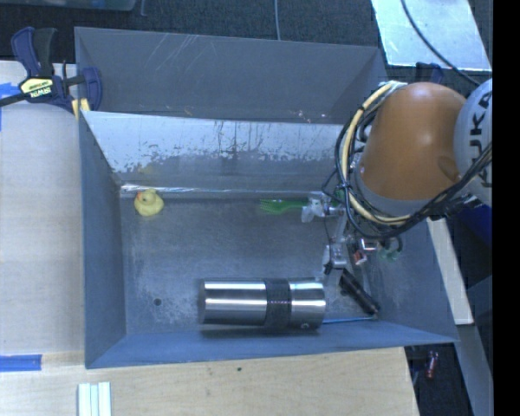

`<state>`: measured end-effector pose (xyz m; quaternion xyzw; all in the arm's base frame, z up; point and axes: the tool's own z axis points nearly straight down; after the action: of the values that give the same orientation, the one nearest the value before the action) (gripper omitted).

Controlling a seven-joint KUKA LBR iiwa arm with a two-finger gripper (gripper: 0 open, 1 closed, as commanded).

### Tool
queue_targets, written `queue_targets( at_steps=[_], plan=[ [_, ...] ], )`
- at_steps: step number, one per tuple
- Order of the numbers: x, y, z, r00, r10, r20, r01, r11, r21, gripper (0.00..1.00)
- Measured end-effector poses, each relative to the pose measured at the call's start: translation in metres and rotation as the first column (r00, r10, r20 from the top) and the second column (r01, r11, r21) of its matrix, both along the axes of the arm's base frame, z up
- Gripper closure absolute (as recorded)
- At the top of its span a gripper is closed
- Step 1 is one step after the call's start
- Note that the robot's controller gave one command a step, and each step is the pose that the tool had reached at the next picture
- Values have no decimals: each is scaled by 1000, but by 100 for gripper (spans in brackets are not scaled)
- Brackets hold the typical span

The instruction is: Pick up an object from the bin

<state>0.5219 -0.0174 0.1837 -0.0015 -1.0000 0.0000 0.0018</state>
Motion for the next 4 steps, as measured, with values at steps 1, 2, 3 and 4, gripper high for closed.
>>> queue_targets(
  at_steps=[1,2,3,4],
  plan=[
    [2,0,3,1000,1,7,-1,1000,0,0],
    [3,71,-73,994,101,30,-100,995,-13,0],
    [-27,77,-58,999,33,22,-33,999,-4,0],
    [-29,136,-78,965,262,21,-262,965,-19,0]
  ],
)
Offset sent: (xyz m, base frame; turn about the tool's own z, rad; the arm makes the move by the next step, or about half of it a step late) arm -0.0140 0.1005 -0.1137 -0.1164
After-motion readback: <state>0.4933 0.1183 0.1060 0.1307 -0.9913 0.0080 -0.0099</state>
